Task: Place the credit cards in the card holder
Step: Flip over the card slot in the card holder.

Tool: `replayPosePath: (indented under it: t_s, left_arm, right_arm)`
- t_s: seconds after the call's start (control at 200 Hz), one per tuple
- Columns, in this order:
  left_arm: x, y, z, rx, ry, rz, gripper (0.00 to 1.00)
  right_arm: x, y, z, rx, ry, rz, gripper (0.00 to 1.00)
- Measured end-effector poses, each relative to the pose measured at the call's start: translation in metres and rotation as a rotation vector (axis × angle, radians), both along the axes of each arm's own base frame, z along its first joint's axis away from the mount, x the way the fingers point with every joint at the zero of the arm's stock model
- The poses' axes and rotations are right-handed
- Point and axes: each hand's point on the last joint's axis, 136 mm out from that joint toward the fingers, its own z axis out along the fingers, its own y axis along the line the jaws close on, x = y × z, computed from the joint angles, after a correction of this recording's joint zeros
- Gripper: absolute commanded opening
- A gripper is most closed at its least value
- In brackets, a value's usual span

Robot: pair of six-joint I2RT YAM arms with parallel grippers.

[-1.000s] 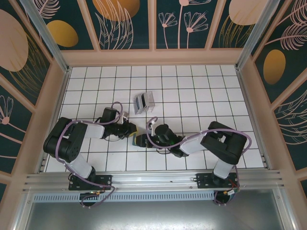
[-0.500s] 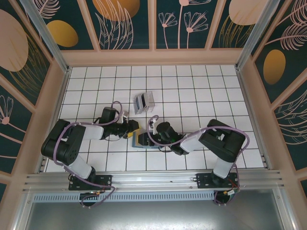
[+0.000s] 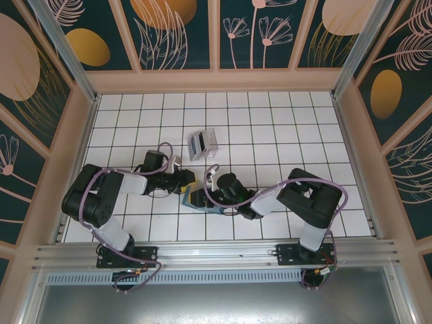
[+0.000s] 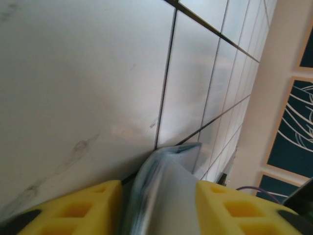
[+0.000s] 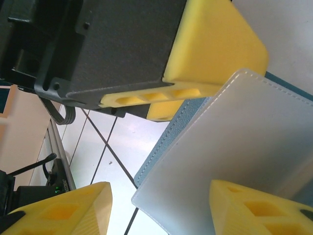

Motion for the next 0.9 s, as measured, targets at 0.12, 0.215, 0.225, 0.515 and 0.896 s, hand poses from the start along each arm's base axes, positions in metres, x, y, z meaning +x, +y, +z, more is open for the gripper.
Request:
replayPosePath:
  t_s: [0.12, 0.215, 0.225, 0.515, 0.896]
  left_arm:
    - [0.001, 0.001, -0.001, 0.012, -0.003, 0.004, 0.15]
    - [0.001, 0.001, -0.003, 0.018, -0.005, 0.003, 0.1]
    - [0.001, 0.001, -0.004, 0.018, -0.005, 0.002, 0.09]
    - [0.004, 0.001, -0.005, 0.029, -0.001, -0.006, 0.0]
    - [0.003, 0.003, -0.007, 0.048, -0.003, -0.001, 0.5]
  right_arm:
    - [0.003, -0.001, 0.0, 0.002, 0.0, -0.005, 0.56]
    - [0.007, -0.002, 0.002, 0.008, -0.004, -0.015, 0.56]
    - [0.007, -0.003, 0.002, 0.009, -0.004, -0.016, 0.56]
    - [0.035, -0.028, 0.058, 0.076, -0.087, -0.144, 0.58]
    - [0.054, -0.058, 0.07, 0.001, -0.078, -0.241, 0.55]
